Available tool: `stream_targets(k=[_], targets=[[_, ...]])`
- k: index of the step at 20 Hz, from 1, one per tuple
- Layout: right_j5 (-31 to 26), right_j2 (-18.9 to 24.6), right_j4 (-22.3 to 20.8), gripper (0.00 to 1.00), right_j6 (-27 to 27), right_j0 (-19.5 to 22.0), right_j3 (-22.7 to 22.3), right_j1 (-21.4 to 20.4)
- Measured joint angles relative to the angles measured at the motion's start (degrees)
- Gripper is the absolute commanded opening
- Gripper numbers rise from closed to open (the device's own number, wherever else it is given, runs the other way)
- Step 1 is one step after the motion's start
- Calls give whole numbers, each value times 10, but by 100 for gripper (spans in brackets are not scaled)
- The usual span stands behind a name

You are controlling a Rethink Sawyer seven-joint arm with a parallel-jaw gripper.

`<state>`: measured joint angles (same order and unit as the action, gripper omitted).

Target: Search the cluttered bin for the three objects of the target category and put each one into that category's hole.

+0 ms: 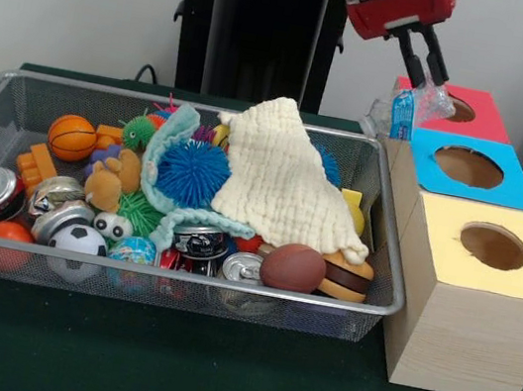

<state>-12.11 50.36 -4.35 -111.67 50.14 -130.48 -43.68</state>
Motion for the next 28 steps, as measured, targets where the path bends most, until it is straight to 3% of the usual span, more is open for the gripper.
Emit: stream_targets(k=[18,25,28], targets=[[51,9,1,0,0,-11,-3,34],[51,9,19,0,0,-21,-7,18],[51,9,40,0,0,-29,-12,-8]])
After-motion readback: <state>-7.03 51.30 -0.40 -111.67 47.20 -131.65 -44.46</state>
